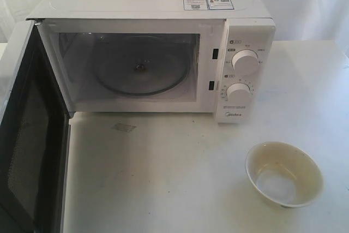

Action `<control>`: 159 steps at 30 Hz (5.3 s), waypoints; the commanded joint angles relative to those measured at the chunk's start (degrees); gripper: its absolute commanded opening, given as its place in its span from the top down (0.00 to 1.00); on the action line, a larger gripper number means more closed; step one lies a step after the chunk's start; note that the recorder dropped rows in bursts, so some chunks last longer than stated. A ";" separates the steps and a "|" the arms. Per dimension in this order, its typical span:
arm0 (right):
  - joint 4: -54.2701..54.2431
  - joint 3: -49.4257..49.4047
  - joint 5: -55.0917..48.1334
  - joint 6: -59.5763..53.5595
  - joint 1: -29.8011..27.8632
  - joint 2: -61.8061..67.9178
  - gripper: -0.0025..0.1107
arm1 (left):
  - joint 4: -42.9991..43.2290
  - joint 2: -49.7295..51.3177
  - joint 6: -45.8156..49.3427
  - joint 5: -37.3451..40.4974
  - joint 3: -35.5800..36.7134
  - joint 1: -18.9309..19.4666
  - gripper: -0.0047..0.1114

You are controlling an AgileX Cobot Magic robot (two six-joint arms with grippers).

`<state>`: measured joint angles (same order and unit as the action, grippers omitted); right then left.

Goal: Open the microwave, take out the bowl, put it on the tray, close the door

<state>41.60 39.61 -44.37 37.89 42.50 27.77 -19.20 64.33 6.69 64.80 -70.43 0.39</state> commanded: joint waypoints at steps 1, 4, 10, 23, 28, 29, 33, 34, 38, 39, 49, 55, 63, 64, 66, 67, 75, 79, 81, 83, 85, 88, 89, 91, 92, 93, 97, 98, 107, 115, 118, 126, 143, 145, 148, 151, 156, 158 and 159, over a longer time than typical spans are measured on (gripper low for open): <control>3.11 -0.32 -3.50 -0.67 -0.24 -0.17 0.98 | 5.49 -2.46 -2.97 5.16 5.51 -3.33 0.96; 3.48 -0.32 -3.85 -0.67 -0.24 -0.17 0.98 | 7.94 -6.04 -3.70 5.16 8.20 -3.83 0.96; 3.46 -0.32 -3.61 -0.56 -0.24 -0.17 0.98 | 9.78 -12.95 -8.26 5.16 10.88 -3.83 0.96; 2.83 -0.32 1.89 -0.27 -0.24 -0.17 0.98 | -42.68 -8.87 43.36 5.16 20.90 -7.27 0.96; 1.03 -0.32 2.36 -0.38 -0.24 -0.06 0.98 | -54.00 -8.87 51.30 5.16 22.85 -10.23 0.96; 0.30 -0.32 2.36 -0.85 -0.24 0.05 0.98 | -50.22 -8.97 48.79 4.57 22.85 -10.23 0.96; -9.68 -0.32 13.32 -9.90 -0.24 4.87 0.98 | -41.82 -9.09 42.44 0.20 22.85 -10.23 0.96; -13.01 -0.32 17.07 -12.65 -0.24 6.87 0.98 | -42.57 -9.60 43.04 -0.07 22.85 -10.23 0.96; -18.86 -0.20 32.51 -22.69 -0.24 23.70 0.98 | -41.53 -13.58 42.99 -0.90 22.85 -10.23 0.96; -18.86 0.34 36.29 -22.69 -0.24 28.75 0.98 | -39.61 -15.91 41.29 -0.75 22.85 -10.23 0.96; -15.55 15.44 43.39 -22.78 -8.29 54.88 0.98 | -6.71 -41.23 11.23 -3.73 22.85 -10.23 0.96; -15.55 21.37 44.37 -22.78 -13.07 60.41 0.98 | 0.58 -48.54 4.20 -2.54 22.85 -10.23 0.96; -15.55 22.60 45.05 -22.91 -15.11 62.64 0.98 | 7.37 -49.62 1.02 -0.45 22.85 -10.23 0.96; -15.55 22.60 45.05 -22.91 -15.79 62.64 0.98 | 7.35 -49.62 1.02 -0.18 22.85 -10.23 0.96; -15.55 22.60 43.56 -22.91 -16.06 62.48 0.98 | 9.17 -49.62 1.02 -0.28 22.85 -10.23 0.96; -15.66 22.46 41.93 -22.91 -15.45 61.68 0.98 | 10.97 -49.62 0.74 -0.38 22.85 -10.23 0.96; -16.35 17.24 31.72 -22.06 -5.22 49.96 0.98 | 16.08 -49.62 -3.89 -1.02 23.07 -10.23 0.96; -16.35 16.90 43.32 -22.06 -3.71 46.68 0.98 | 19.20 -49.62 -3.89 -0.74 24.34 -10.23 0.96; -16.35 16.90 48.98 -22.06 -3.71 46.17 0.98 | 19.84 -49.62 -3.89 -0.74 25.45 -10.23 0.96; -16.35 16.90 51.15 -22.06 -3.71 46.15 0.98 | 19.58 -49.62 -4.97 -1.44 26.45 -10.23 0.96; -16.35 16.90 52.32 -22.06 -3.71 46.15 0.98 | 18.84 -49.62 -7.37 -2.74 27.24 -10.23 0.96; -16.35 16.90 55.03 -22.18 -3.71 46.53 0.98 | 18.72 -49.62 -8.23 -2.33 27.26 -10.23 0.96; -16.35 16.90 55.41 -22.18 -3.71 46.64 0.98 | 18.72 -49.62 -8.23 -2.33 27.26 -10.23 0.96; -16.35 16.90 55.31 -22.18 -3.71 46.64 0.98 | 18.72 -49.62 -8.23 -2.33 27.26 -10.23 0.96; -16.35 16.90 55.18 -22.18 -3.71 46.64 0.98 | 18.57 -49.62 -8.23 -2.35 27.26 -10.23 0.96; -16.35 16.90 55.06 -22.03 -3.71 46.64 0.98 | 18.42 -49.62 -8.23 -2.35 27.26 -10.23 0.96; -16.35 16.90 54.95 -22.03 -3.71 46.64 0.98 | 18.42 -49.62 -8.23 -2.35 27.26 -10.23 0.96; -16.35 16.90 54.95 -22.03 -3.71 46.64 0.98 | 18.42 -49.62 -8.23 -2.35 27.26 -10.23 0.96; -16.35 16.90 54.96 -20.62 -3.71 46.64 0.98 | 18.42 -49.62 -8.12 -2.35 27.26 -10.23 0.96; -16.35 16.90 54.84 -20.62 -3.71 46.64 0.98 | 18.42 -49.62 -8.12 -2.35 27.26 -10.23 0.96; -16.35 16.90 54.84 -20.73 -3.71 46.64 0.98 | 18.42 -49.62 -8.12 -2.35 27.26 -10.23 0.96; -16.35 16.90 54.84 -20.73 -3.71 46.64 0.98 | 18.42 -49.62 -7.90 -2.35 27.26 -10.23 0.96; -16.35 16.90 46.94 -20.73 -3.71 45.15 0.98 | 21.36 -49.62 -7.93 -4.03 27.26 -10.23 0.96; -16.35 16.90 44.37 -20.73 -3.71 43.73 0.98 | 21.36 -49.62 -7.93 -4.03 27.26 -10.23 0.96; -16.35 16.90 41.63 -20.73 -3.71 40.98 0.98 | 21.36 -49.62 -7.93 -4.03 27.26 -10.23 0.96; -16.24 16.90 39.20 -20.73 -3.71 37.68 0.98 | 21.36 -49.62 -7.93 -4.03 27.26 -10.23 0.96; -16.12 16.90 33.34 -21.40 -4.15 32.03 0.98 | 21.36 -49.62 -7.93 -4.03 27.26 -10.23 0.96; -16.12 16.90 30.62 -21.40 -5.24 30.16 0.98 | 21.36 -49.62 -7.93 -4.03 27.26 -10.23 0.96; -16.12 16.90 29.85 -21.40 -5.85 29.52 0.98 | 21.36 -49.62 -7.93 -4.03 27.26 -10.23 0.96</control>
<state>25.41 56.75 -10.98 16.91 38.24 59.43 2.50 15.07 -1.00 60.68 -43.40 -9.49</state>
